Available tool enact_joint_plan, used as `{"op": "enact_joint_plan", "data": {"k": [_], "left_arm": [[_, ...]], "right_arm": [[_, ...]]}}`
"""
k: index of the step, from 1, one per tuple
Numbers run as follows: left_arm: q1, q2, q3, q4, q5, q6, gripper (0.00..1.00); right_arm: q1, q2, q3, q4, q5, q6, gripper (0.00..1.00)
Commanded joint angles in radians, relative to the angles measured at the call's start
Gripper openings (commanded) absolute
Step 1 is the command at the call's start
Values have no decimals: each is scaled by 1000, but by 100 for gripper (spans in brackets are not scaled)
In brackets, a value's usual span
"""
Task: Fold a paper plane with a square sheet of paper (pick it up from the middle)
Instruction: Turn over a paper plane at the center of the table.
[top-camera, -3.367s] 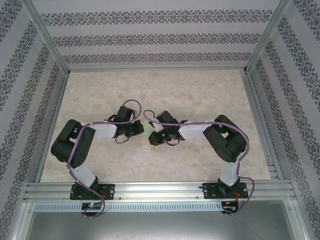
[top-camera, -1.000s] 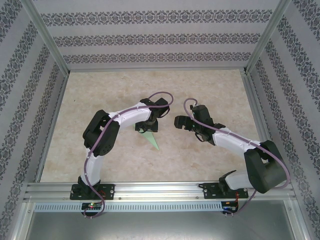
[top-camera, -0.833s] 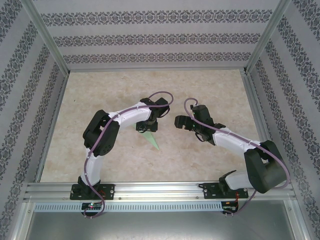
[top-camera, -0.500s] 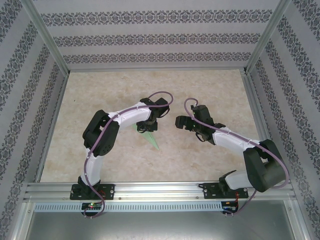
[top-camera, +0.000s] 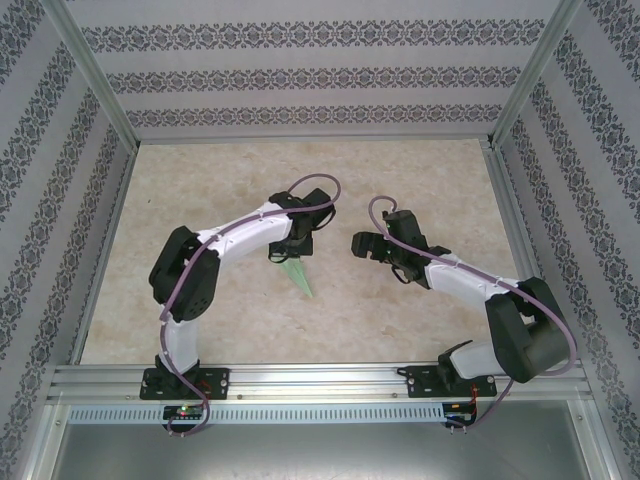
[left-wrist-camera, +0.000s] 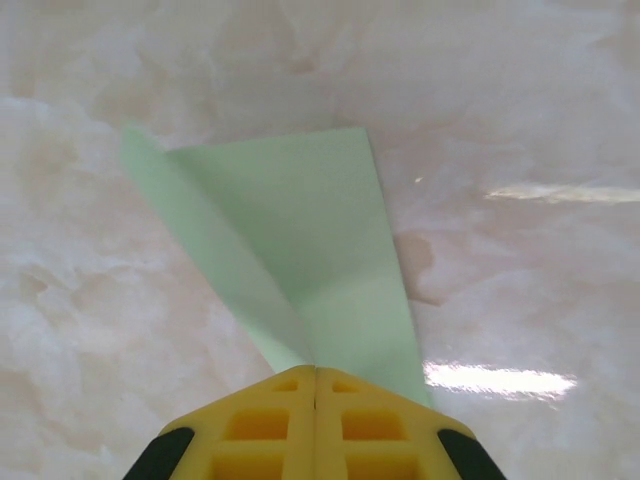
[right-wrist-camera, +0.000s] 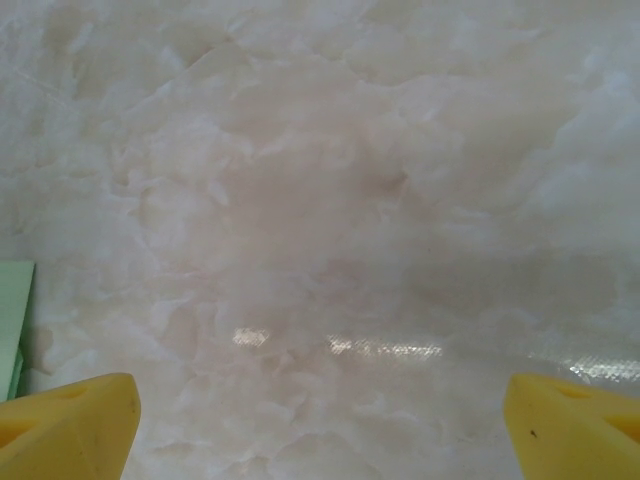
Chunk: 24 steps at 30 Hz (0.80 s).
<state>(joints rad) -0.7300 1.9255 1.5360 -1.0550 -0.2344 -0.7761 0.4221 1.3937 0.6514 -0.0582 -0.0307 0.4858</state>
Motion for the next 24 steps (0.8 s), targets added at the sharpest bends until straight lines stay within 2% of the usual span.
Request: {"op": "enact_joint_plan", "data": {"k": [1, 7, 12, 17, 24], "left_arm": [[-15, -95, 17, 76, 33, 55, 0], [-7, -180, -56, 300, 159, 135, 0], [16, -190, -131, 486, 284, 158, 0], [45, -173, -262, 743, 419, 92, 0], [73, -161, -446, 1019, 479, -37, 0]], "right_arm": [[-34, -37, -23, 29, 2, 34, 94], [-57, -140, -76, 75, -75, 29, 93], [-63, -154, -15, -63, -50, 94, 91], [-44, -145, -7, -83, -100, 160, 86], [37, -123, 41, -120, -104, 219, 73]]}}
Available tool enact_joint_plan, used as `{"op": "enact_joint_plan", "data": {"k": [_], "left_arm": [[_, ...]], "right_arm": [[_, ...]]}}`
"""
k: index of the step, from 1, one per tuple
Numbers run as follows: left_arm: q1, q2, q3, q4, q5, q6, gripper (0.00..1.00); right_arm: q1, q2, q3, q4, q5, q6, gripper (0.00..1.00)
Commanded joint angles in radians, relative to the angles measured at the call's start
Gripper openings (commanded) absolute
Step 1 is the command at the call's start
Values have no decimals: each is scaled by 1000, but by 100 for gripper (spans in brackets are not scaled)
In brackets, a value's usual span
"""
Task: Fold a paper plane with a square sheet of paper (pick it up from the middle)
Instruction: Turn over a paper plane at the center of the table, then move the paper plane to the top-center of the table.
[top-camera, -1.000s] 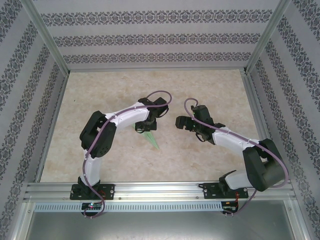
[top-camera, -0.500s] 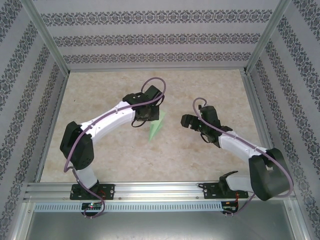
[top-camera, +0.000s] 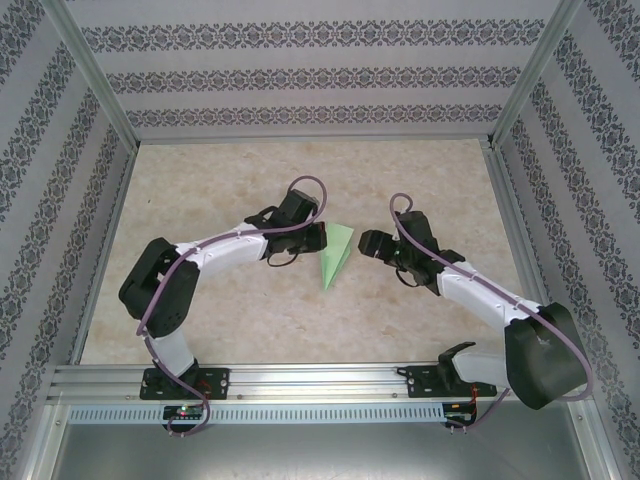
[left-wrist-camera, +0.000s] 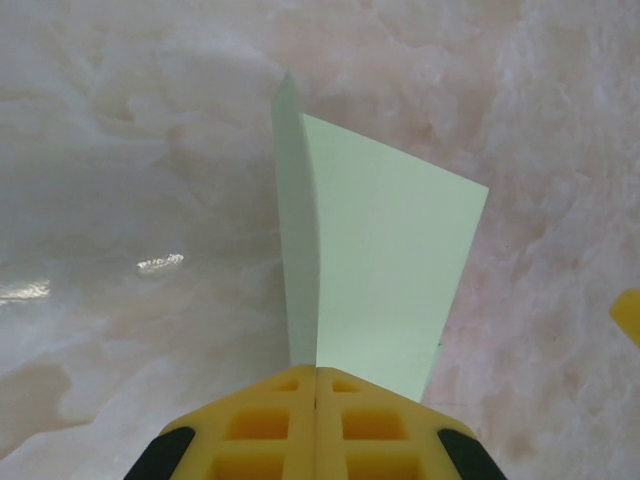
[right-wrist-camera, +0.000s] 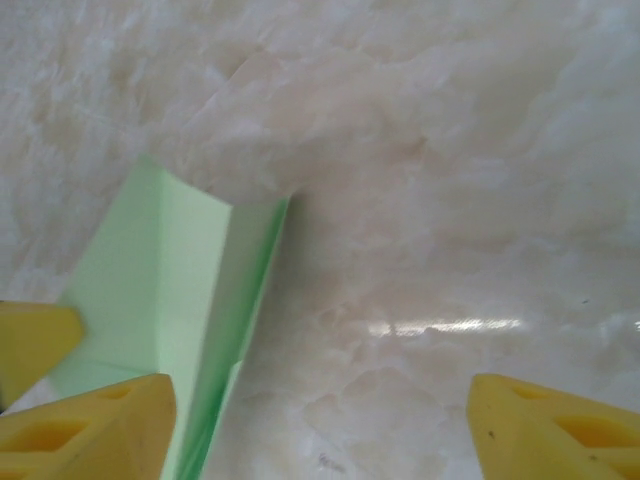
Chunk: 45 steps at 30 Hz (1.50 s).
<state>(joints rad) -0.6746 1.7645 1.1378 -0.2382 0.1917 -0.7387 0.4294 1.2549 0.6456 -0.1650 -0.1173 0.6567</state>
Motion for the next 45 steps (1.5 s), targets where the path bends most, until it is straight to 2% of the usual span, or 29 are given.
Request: {"op": "enact_joint_plan", "data": {"k": [1, 8, 17, 22, 28, 45], "left_arm": [[25, -10, -85, 241, 52, -95, 0], [39, -52, -259, 381, 21, -182, 0], [41, -79, -344, 447, 16, -206, 0], [41, -74, -348, 446, 13, -204, 0], [41, -66, -352, 451, 19, -202, 0], [43, -52, -346, 461, 50, -199, 0]], "right_arm": [[47, 28, 61, -18, -13, 58, 70], [201, 138, 171, -43, 28, 110, 37], [292, 288, 304, -148, 74, 132, 35], [293, 323, 316, -180, 85, 159, 35], [292, 351, 311, -149, 19, 175, 36], [285, 406, 328, -184, 38, 163, 34]]}}
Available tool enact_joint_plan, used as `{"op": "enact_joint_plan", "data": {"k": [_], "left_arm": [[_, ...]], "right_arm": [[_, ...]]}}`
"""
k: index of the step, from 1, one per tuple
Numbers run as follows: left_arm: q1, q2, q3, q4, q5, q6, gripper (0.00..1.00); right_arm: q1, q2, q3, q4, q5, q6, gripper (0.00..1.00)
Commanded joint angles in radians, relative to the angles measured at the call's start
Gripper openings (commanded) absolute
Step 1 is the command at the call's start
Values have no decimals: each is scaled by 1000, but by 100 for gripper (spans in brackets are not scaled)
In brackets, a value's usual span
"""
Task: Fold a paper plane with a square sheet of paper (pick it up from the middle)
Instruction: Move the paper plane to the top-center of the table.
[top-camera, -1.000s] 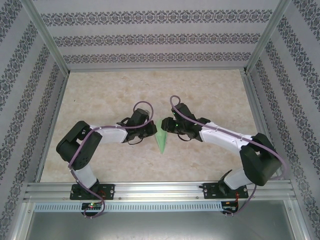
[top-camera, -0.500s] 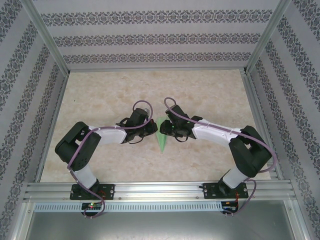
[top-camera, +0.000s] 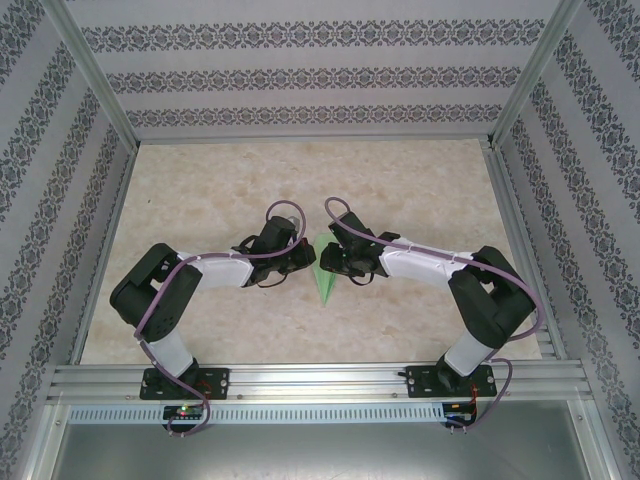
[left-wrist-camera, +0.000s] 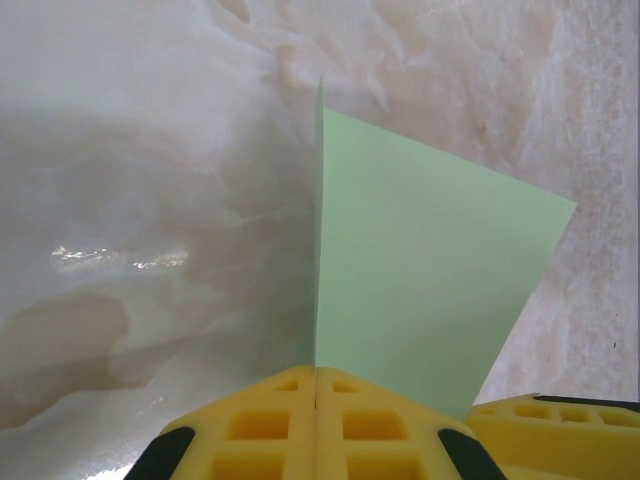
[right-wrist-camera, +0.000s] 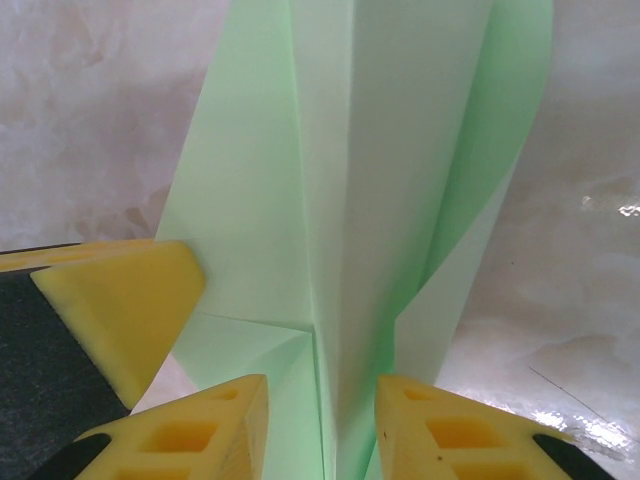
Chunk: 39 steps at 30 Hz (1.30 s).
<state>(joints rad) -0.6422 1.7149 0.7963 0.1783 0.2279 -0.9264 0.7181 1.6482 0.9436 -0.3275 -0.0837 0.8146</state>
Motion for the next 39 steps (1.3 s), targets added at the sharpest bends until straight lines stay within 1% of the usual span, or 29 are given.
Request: {"op": "enact_joint_plan", "data": {"k": [1, 8, 14, 17, 21, 26, 33, 39], "left_arm": [[12, -1, -3, 43, 13, -11, 0], [14, 2, -1, 32, 7, -9, 0], [15, 4, -2, 26, 7, -2, 0], [15, 6, -1, 27, 7, -2, 0], [15, 6, -1, 29, 8, -5, 0], [15, 8, -3, 32, 12, -6, 0], [15, 11, -3, 33, 15, -6, 0], [15, 12, -2, 32, 17, -5, 0]], "right_arm": [[-5, 13, 29, -27, 8, 6, 34], [-4, 5, 31, -52, 31, -12, 40], [-4, 1, 45, -96, 82, -29, 43], [-4, 1, 50, -103, 89, -37, 44], [-4, 18, 55, -97, 63, -40, 45], [-3, 27, 38, -65, -7, -40, 48], [-1, 48, 15, -13, -79, -45, 48], [2, 29, -9, 4, -94, -48, 56]]}}
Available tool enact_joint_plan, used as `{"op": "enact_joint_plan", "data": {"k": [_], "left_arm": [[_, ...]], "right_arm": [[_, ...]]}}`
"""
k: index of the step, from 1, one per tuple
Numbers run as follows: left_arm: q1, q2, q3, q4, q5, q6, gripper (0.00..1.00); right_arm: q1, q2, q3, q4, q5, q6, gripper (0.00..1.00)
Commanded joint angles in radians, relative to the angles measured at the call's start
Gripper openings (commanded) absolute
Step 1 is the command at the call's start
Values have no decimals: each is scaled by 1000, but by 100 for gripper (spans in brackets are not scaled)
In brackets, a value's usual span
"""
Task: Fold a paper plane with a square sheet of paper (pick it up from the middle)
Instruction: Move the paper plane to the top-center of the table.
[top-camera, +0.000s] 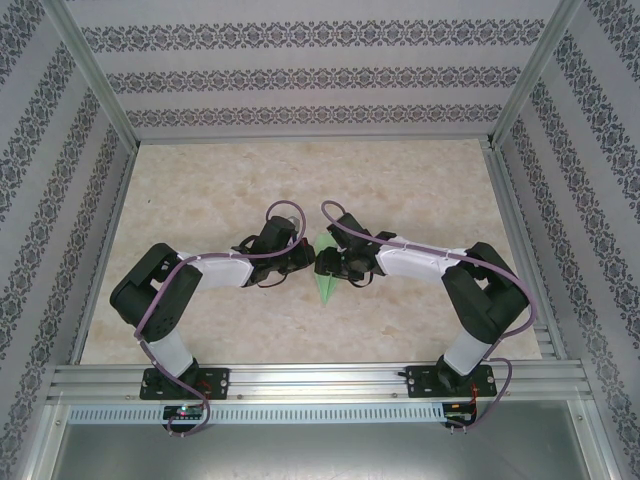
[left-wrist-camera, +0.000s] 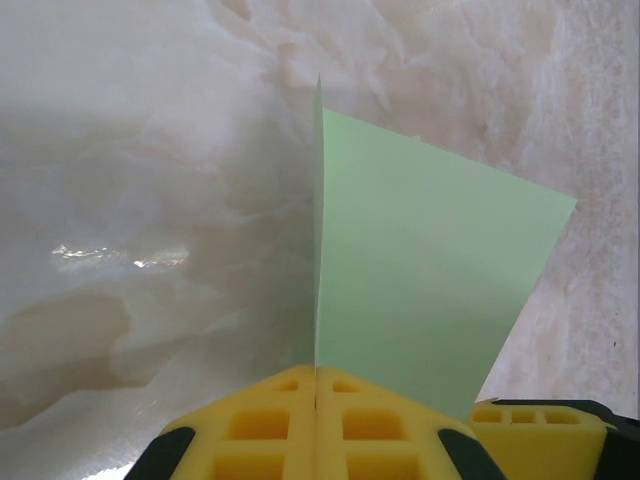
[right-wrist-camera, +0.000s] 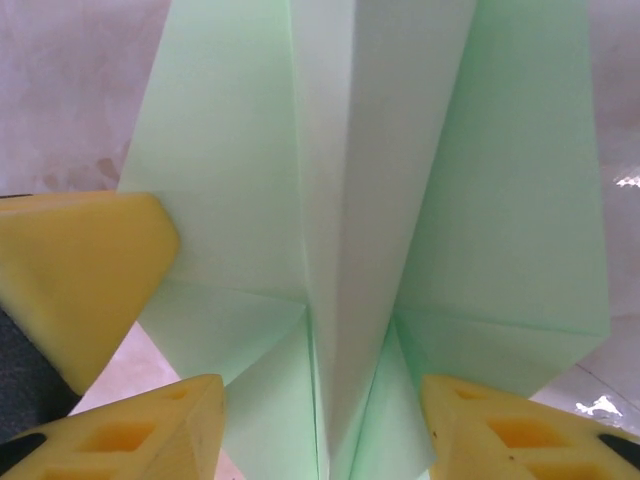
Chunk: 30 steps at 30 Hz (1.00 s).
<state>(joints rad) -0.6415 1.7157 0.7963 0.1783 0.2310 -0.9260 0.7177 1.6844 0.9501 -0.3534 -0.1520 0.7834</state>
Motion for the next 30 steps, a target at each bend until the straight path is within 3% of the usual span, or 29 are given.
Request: {"op": "enact_joint_plan", "data": {"k": [1, 24, 30], "left_arm": [[13, 12, -1, 33, 15, -5, 0], [22, 19, 0, 26, 22, -4, 0], [26, 15, -1, 31, 35, -2, 0]], "right_arm": [[3, -6, -17, 29, -27, -18, 57], [20, -64, -91, 130, -79, -44, 74], [21, -62, -85, 113, -52, -44, 70]]}}
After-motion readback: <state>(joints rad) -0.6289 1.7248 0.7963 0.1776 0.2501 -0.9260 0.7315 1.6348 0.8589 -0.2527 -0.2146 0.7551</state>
